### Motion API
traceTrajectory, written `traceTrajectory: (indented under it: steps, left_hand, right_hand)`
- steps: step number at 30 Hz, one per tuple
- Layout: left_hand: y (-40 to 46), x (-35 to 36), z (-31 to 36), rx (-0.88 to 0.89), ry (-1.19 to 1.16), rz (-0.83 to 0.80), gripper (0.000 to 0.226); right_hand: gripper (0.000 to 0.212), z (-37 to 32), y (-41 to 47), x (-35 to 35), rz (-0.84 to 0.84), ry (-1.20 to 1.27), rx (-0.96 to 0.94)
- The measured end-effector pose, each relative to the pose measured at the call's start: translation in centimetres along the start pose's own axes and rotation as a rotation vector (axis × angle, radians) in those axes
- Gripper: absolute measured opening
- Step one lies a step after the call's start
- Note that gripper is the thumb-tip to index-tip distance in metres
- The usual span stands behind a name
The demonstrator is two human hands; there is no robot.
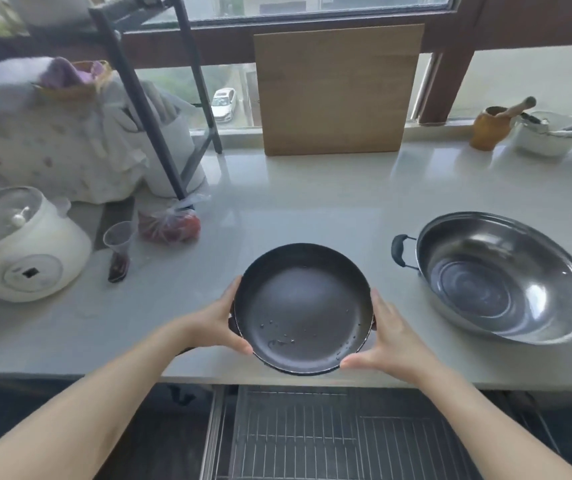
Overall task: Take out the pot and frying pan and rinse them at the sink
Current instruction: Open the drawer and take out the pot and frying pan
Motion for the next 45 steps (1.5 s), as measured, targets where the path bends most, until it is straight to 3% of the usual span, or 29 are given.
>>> traceTrajectory:
  steps: [7,15,18,22,26,31,37,41,45]
  left_hand:
    - [4.9,-3.4,0.1,-0.032,0.026,-0.021,0.124]
    - [6.4,-3.2,-0.9,-0.087,0.099,-0.065,0.127]
    - [5.8,-2.5,-0.1,-0.111,0.139,0.010,0.124]
    - [3.3,-0.8,2.0,-0.111,0.500,0.207,0.123]
    - [-1.3,5.1,4.2,-0.062,0.485,0.316,0.120]
    - [-8.9,17.2,5.8,-0.017,0.329,0.373,0.109]
    - [-18.0,31.8,4.0,-0.114,0.229,0.688,0.093]
    - [-23.2,38.8,1.2,-0.272,0.167,0.890,0.093]
    - [-25.6,41.8,-2.1,-0.547,0.027,0.950,0.109]
  right_hand:
    - [0.117,-0.8,4.5,-0.7,0.040,0.015,0.006]
    - [0.108,-0.1,4.8,-0.2,0.043,0.016,0.060]
    - [0.110,-0.1,3.9,-0.1,0.070,0.012,0.070]
    - [0.127,0.5,0.7,-0.7,0.135,-0.049,0.077]
    - [0.134,3.8,-5.8,-1.7,0.176,-0.039,0.107]
    - [0.121,10.0,-17.1,-2.2,0.229,-0.010,0.161]
    - [0.115,18.8,-30.2,0.5,0.386,0.072,0.282]
    - [0.111,24.1,-36.8,3.8,0.494,0.113,0.435]
    - [0.117,27.5,-39.1,6.6,0.474,0.041,0.565]
Point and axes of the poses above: each hand's wrist, its own y-axis towards the middle knuckle, its own x-axis out of the palm, z = x × y, the point moved 2 cm from there along y, towards the middle knuckle, and after that the axes turned 10 degrees about x, right-handed, at the moved point
